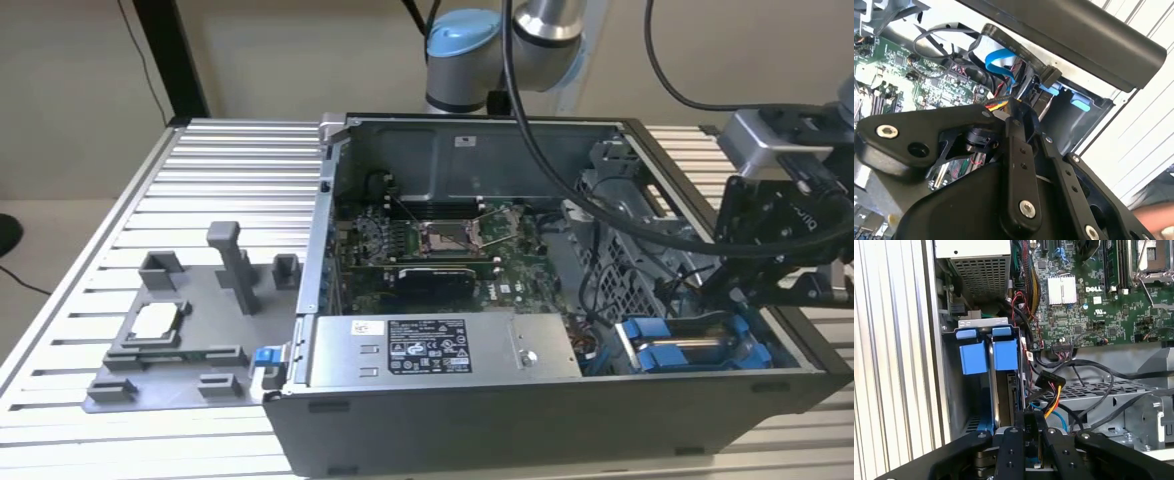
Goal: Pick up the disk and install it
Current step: 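Insert the first disk wire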
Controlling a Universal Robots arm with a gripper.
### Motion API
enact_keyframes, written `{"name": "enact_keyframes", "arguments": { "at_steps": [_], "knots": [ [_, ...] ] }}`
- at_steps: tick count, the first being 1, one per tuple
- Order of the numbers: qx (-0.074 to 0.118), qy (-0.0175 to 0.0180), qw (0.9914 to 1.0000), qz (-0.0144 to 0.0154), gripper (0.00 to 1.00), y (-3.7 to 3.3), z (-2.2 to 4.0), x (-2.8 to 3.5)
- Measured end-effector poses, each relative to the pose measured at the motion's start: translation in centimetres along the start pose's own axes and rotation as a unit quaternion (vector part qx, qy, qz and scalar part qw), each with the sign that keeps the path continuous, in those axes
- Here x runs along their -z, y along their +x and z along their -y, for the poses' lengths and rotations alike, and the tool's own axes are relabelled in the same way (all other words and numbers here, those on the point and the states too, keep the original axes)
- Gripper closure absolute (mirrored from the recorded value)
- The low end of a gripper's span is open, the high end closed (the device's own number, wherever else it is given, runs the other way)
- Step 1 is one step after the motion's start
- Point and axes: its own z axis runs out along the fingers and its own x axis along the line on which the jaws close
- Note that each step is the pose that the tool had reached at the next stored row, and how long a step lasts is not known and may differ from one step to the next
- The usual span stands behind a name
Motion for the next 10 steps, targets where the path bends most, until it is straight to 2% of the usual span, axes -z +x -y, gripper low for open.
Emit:
{"name": "enact_keyframes", "arguments": {
  "at_steps": [10],
  "knots": [
    [0.001,-0.0001,1.0,0.0,1.0,0.48,-0.1,-0.2]
  ]
}}
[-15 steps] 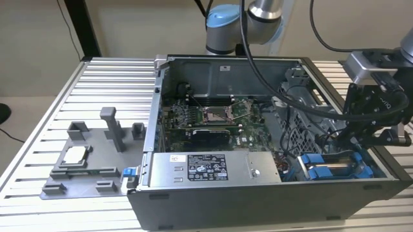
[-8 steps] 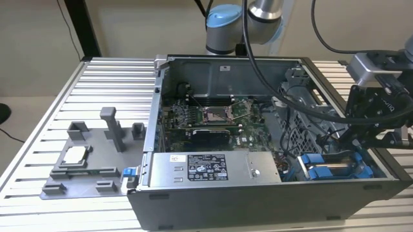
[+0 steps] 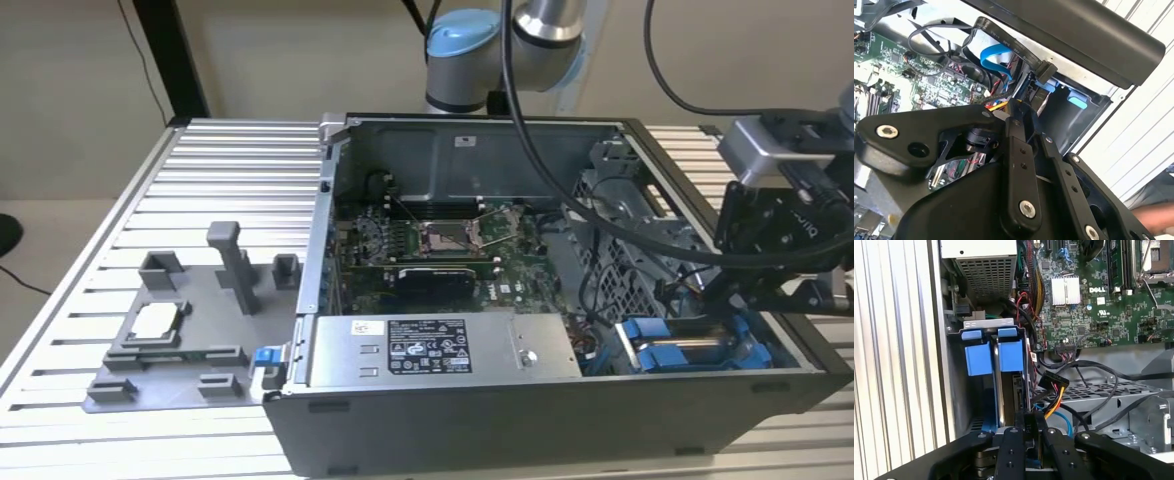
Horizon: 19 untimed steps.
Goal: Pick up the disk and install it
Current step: 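Insert the first disk wire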
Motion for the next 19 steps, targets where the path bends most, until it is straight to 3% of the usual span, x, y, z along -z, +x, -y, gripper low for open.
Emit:
{"name": "enact_keyframes", "arguments": {
  "at_steps": [19],
  "knots": [
    [0.0,0.0,1.0,0.0,1.0,0.04,0.18,-0.66]
  ]
}}
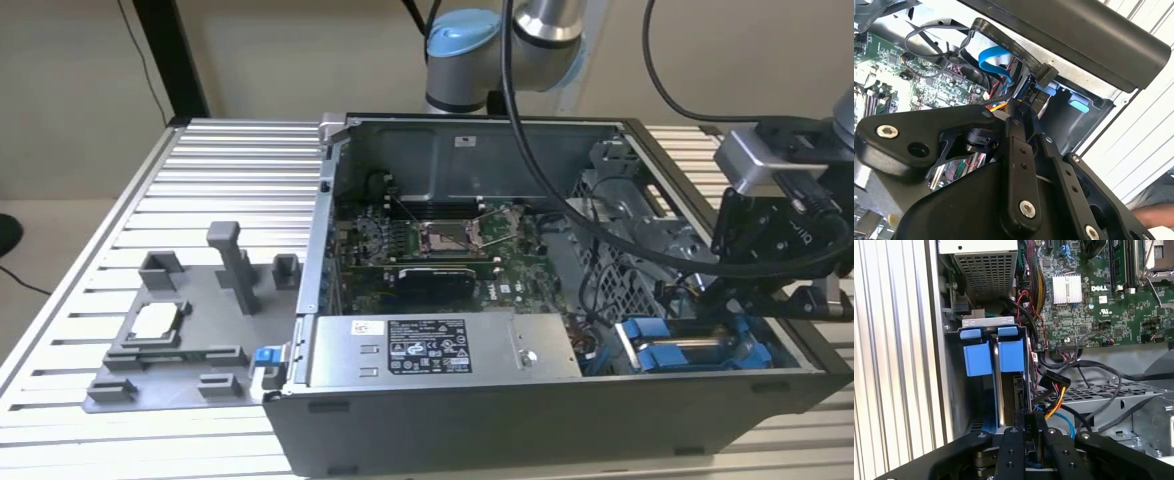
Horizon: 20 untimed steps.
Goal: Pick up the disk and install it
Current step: 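Insert the first disk wire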
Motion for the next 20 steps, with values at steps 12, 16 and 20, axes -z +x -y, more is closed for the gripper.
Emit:
{"name": "enact_keyframes", "arguments": {
  "at_steps": [12,16,20],
  "knots": [
    [-0.002,0.0001,1.0,0.0002,1.0,0.09,0.04,-0.43],
    [-0.002,0.0,1.0,0.0001,1.0,0.11,0.08,-0.42],
    [-0.002,-0.0006,1.0,0.0007,1.0,0.1,0.07,-0.09]
  ]
}}
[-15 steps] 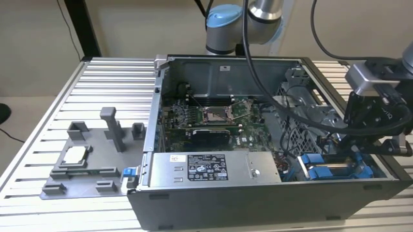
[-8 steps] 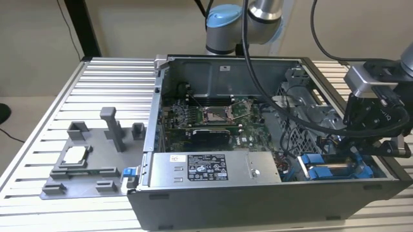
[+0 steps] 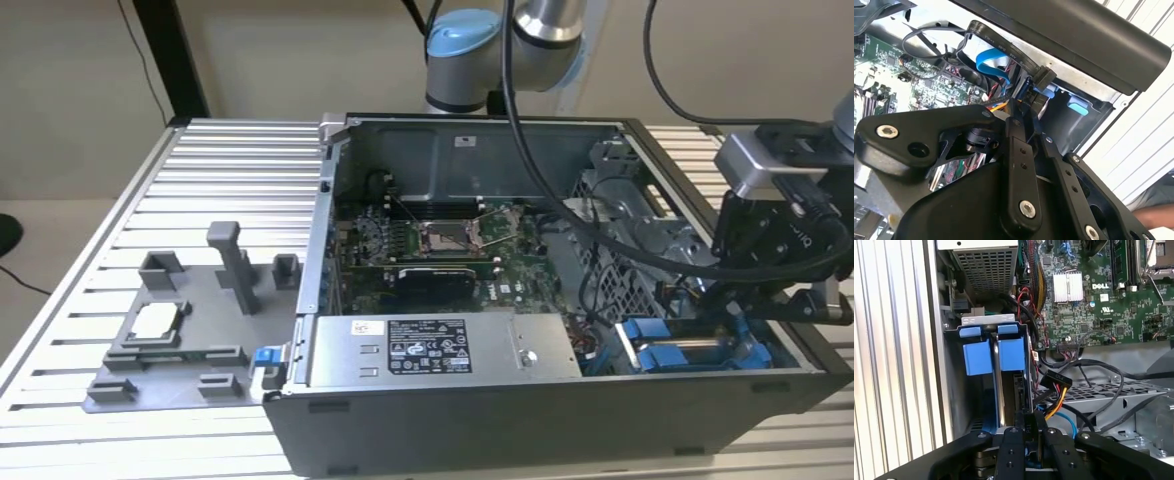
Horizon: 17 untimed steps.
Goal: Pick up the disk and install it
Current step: 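Insert the first disk wire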
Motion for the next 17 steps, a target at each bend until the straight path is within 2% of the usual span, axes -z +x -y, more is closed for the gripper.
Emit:
{"name": "enact_keyframes", "arguments": {
  "at_steps": [7,17],
  "knots": [
    [0.0,-0.0006,1.0,-0.0001,1.0,0.41,0.04,0.1],
    [0.0,-0.0006,1.0,0.0,1.0,0.32,-0.01,-0.22]
  ]
}}
